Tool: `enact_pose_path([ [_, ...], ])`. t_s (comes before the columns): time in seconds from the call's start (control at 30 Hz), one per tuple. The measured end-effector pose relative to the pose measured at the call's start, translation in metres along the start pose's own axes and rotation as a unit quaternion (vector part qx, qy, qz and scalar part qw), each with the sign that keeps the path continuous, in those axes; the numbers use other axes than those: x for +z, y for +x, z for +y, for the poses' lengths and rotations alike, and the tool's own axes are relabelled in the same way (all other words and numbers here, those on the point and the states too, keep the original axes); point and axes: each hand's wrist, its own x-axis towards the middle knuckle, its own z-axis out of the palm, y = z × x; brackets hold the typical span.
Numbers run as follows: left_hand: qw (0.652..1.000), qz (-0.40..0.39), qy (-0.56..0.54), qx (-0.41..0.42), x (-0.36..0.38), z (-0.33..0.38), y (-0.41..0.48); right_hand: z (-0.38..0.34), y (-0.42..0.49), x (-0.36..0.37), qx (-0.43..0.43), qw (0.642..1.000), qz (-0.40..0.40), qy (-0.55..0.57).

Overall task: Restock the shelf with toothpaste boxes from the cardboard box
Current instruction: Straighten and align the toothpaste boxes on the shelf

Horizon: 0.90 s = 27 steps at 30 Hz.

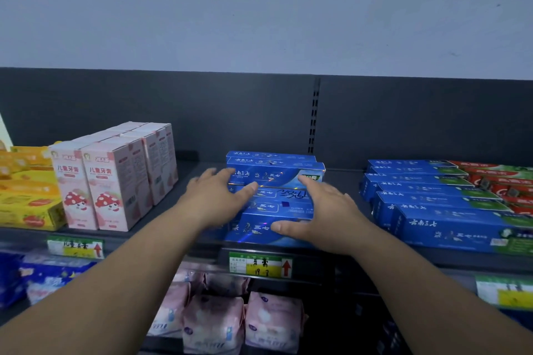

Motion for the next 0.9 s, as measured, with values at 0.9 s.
enact_pose_path([
  [0.9, 0.999, 0.018, 0.022, 0.020, -0.028, 0.001, 0.037, 0.014, 0.037, -0.035, 0.039, 0.997, -0.005, 0.066],
])
